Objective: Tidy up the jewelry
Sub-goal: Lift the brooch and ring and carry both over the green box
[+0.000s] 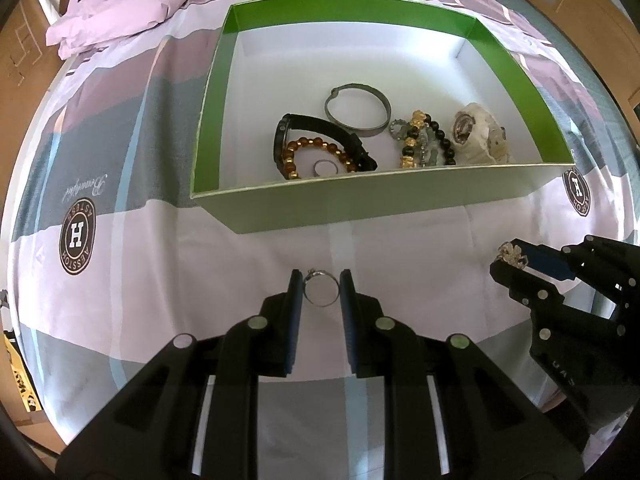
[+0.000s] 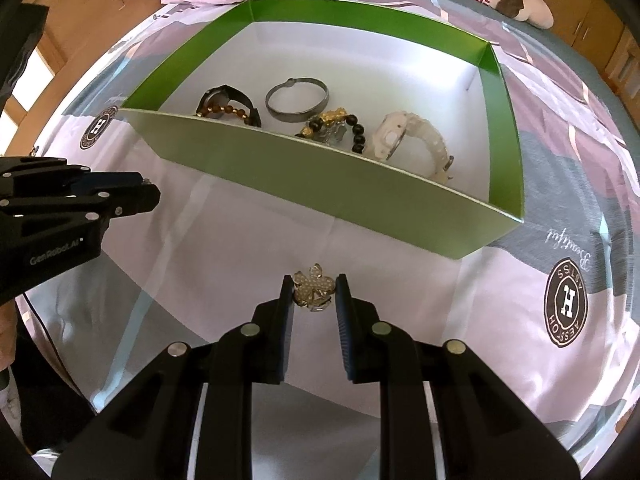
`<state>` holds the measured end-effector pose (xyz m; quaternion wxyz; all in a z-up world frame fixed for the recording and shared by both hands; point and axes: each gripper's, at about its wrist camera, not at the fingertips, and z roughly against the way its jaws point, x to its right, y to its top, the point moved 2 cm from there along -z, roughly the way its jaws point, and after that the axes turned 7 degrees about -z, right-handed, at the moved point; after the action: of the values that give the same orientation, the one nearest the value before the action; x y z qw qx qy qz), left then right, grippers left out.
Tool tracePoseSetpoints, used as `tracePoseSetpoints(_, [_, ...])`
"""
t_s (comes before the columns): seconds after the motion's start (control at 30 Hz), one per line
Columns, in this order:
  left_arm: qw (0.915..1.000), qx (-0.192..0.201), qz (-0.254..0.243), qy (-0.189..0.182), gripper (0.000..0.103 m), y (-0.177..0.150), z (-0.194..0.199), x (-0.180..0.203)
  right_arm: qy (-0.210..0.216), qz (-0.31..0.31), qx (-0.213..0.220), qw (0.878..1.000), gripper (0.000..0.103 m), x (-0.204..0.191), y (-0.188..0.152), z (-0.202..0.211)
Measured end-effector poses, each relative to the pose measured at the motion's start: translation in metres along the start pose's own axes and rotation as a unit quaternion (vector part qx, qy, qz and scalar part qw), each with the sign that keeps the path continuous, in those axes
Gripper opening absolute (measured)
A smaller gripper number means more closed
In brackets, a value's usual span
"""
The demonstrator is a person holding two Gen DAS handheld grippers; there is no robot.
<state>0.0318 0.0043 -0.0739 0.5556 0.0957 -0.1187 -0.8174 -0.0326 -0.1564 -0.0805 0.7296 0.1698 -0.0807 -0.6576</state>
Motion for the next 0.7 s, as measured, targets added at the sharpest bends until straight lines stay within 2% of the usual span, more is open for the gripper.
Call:
tracePoseSetpoints(0.3, [0.9999, 0.012, -0.001, 0.002, 0.019, -0.001, 0.004, 0.003, 0.001, 0.0, 0.01, 1.0, 0.021, -0.002, -0.001, 0.003])
tracePoseSetpoints(0.7, [0.9984, 0.056, 0.002, 0.004, 0.019, 0.006, 0.02, 0.002, 0.025, -0.004, 0.072, 0.997, 0.021, -0.002, 0.003, 0.03])
